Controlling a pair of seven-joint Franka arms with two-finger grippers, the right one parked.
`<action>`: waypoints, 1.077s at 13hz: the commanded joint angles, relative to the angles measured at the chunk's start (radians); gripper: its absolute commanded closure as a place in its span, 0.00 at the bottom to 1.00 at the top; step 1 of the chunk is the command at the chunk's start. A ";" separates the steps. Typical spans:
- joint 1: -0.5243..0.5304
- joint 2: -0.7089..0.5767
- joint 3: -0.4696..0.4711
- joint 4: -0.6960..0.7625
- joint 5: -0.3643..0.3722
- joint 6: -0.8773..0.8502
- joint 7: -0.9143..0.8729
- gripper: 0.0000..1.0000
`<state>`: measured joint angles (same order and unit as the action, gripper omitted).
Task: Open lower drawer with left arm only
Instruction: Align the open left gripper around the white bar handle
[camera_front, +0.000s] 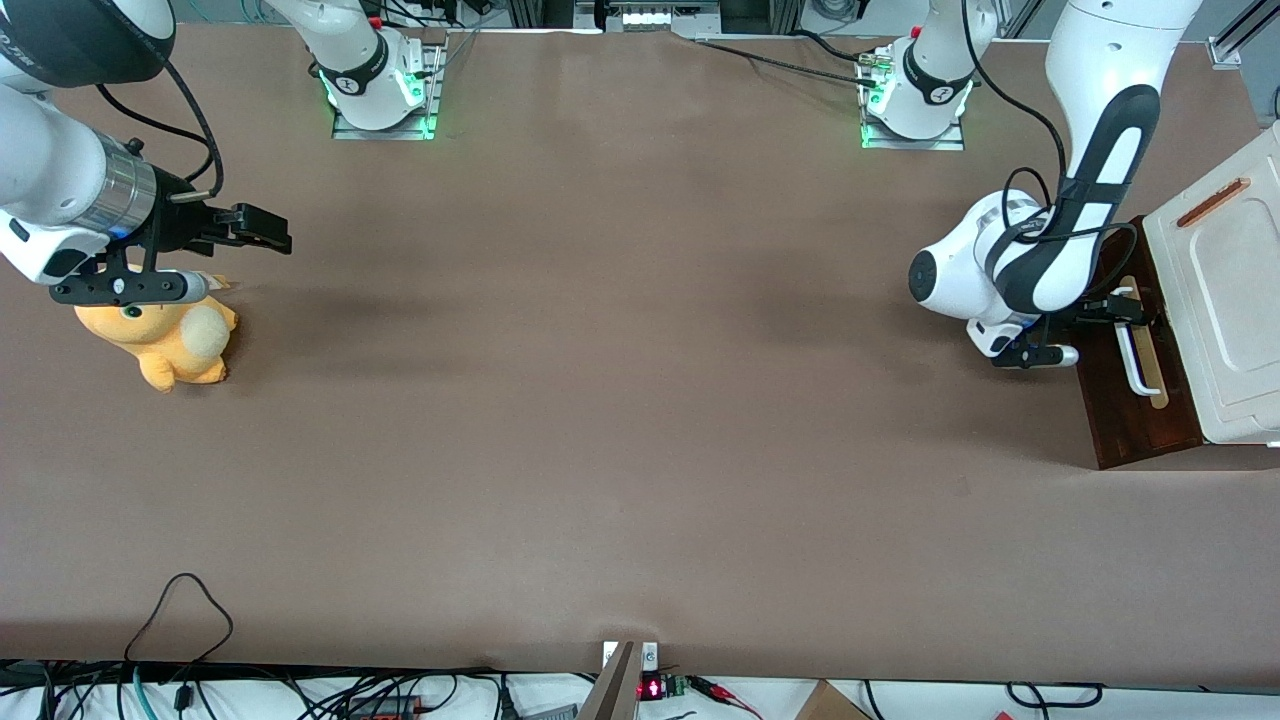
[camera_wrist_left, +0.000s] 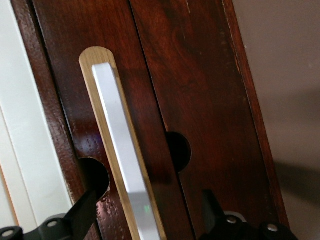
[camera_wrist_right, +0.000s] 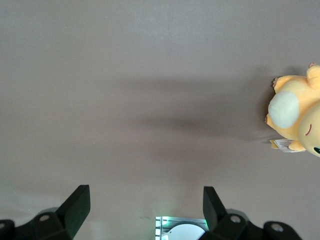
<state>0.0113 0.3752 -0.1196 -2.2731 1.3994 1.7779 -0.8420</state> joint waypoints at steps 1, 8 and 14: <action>-0.014 0.005 0.000 -0.034 0.078 -0.035 -0.087 0.08; -0.022 0.022 0.000 -0.086 0.196 -0.104 -0.229 0.11; -0.022 0.033 0.005 -0.086 0.204 -0.103 -0.255 0.30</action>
<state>-0.0054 0.4012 -0.1208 -2.3537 1.5716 1.6871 -1.0718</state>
